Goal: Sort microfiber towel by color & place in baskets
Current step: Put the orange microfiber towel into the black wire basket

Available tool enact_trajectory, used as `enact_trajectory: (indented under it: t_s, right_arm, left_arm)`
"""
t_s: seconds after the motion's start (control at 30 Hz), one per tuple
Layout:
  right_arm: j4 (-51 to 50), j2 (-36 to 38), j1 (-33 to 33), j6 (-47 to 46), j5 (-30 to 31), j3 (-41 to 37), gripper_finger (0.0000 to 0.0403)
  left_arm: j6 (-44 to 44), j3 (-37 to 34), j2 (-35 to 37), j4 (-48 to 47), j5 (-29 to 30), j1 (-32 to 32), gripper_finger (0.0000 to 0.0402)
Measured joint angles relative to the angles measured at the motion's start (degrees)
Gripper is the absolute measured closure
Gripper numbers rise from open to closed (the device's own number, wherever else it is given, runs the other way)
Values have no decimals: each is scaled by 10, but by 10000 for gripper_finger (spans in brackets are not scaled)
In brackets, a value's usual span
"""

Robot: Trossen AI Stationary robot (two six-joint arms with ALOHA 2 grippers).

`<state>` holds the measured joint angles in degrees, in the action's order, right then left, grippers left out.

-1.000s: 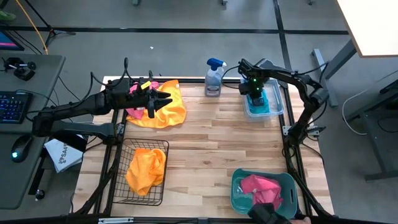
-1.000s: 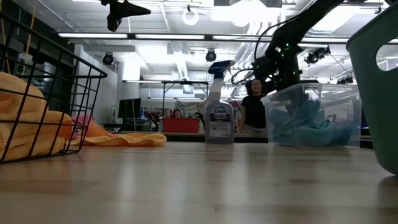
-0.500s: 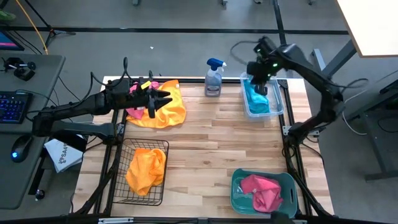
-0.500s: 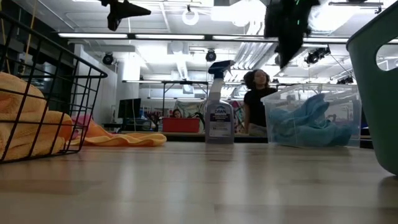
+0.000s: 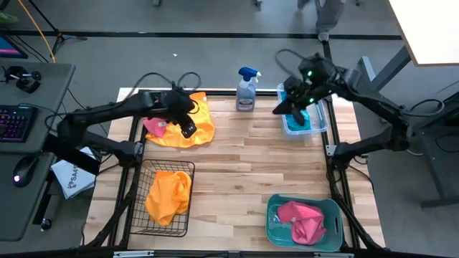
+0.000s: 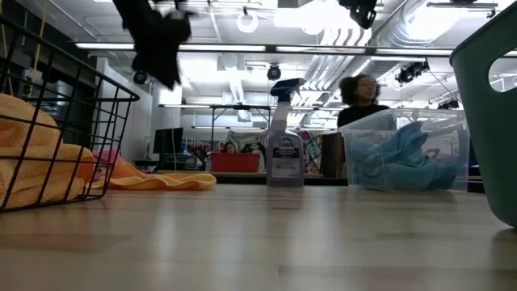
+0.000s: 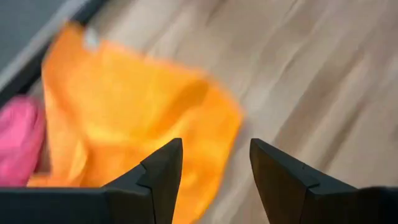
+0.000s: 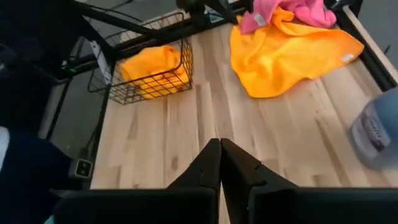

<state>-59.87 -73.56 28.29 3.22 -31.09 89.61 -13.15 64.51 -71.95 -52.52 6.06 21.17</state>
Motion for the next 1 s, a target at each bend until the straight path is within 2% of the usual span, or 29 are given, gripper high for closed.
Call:
enact_trajectory:
  t_s: [0.13, 0.33, 0.43, 0.53, 0.77, 1.0]
  right_arm:
    - [10, -4, -69, -45, 91, -24, 360]
    - [-4, -4, -139, -106, 225, -78, 245]
    - [0, -4, -163, -111, 257, -109, 192]
    - [25, -4, -179, -135, 265, -144, 159]
    - [67, -4, -195, -172, 265, -203, 147]
    - [82, -4, -197, -193, 266, -211, 147]
  left_arm:
    - [39, -9, -64, -40, -11, 23, 224]
    - [48, -48, -103, -25, 26, 45, 224]
    - [36, -69, -112, 2, 35, 62, 224]
    - [32, -87, -124, 30, 36, 77, 224]
    - [38, -94, -179, 102, 53, 86, 224]
    - [44, -94, -256, 110, 57, 92, 224]
